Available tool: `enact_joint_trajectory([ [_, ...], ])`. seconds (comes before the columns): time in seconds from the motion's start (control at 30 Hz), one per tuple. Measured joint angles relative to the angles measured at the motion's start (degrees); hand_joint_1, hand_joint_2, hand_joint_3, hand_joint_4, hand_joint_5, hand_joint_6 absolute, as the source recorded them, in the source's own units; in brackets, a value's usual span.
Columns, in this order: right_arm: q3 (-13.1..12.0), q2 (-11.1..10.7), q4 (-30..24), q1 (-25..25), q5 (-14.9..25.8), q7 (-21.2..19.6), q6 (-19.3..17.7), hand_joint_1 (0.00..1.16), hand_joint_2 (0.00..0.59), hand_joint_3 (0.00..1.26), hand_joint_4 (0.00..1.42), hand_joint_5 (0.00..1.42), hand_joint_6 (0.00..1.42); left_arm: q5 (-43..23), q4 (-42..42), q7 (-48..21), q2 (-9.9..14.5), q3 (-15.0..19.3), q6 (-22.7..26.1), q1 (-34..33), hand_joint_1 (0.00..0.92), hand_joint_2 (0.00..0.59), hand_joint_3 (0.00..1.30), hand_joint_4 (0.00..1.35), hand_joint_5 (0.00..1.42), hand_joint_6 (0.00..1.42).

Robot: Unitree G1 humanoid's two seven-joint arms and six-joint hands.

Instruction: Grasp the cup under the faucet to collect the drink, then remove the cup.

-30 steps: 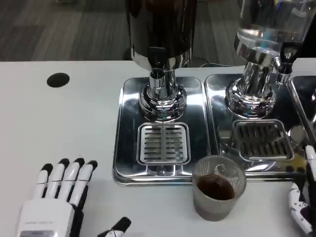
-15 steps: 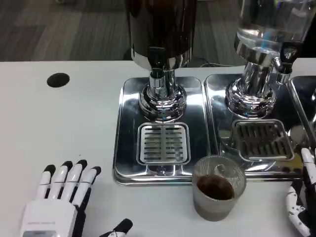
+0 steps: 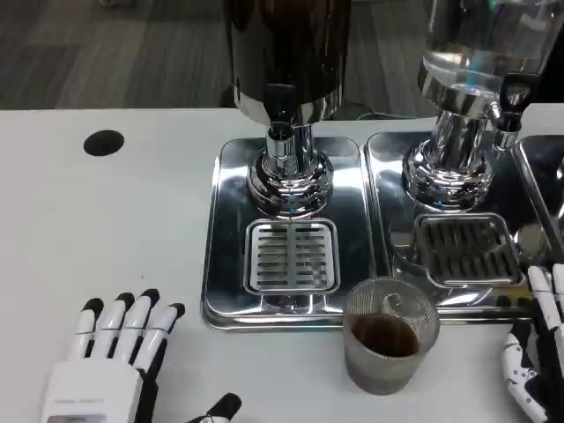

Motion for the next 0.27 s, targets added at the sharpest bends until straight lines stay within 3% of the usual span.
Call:
enact_joint_trajectory([
  [0.27, 0.4, -1.04, 0.02, -0.62, 0.1, -0.25, -1.35, 0.0, 0.564, 0.08, 0.0, 0.0, 0.0, 2.34, -7.51, 0.42, -0.31, -0.05, 1.63, 3.68, 0.0, 0.156, 0.23, 0.0, 0.09, 0.03],
])
